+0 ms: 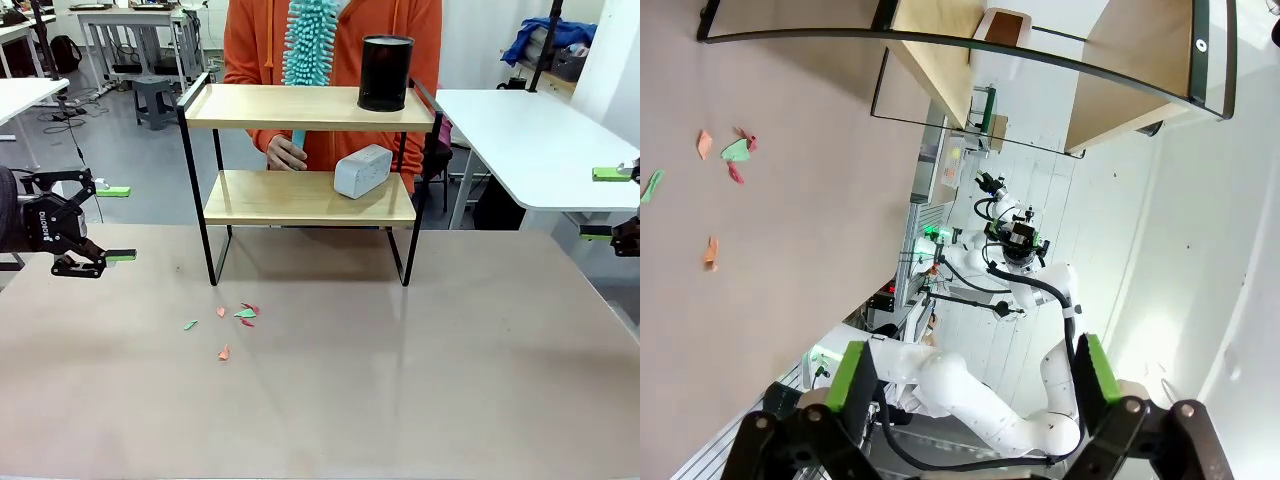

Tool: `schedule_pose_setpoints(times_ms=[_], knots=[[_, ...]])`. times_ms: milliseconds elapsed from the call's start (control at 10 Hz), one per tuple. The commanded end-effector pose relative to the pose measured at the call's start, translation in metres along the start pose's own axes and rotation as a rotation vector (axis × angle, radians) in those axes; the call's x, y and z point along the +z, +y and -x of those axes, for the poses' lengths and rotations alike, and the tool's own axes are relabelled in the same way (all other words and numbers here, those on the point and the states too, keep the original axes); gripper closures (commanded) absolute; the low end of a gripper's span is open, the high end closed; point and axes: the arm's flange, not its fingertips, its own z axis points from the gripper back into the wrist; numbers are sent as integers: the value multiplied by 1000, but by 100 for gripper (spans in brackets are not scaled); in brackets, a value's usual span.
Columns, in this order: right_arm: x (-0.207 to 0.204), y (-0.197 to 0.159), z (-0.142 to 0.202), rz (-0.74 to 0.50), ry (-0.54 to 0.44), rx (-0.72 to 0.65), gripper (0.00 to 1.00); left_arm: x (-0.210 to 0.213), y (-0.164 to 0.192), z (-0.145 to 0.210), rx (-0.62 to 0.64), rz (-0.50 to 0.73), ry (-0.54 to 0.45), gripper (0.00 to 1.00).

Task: Clean the shelf.
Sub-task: Hand the Duster back to the human.

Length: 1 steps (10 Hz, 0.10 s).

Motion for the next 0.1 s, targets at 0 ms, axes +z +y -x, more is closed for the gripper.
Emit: schedule_pose_setpoints(times_ms=[0], knots=[[2, 2, 2, 7, 6, -15, 0, 0, -4, 3, 3, -5, -2, 0]])
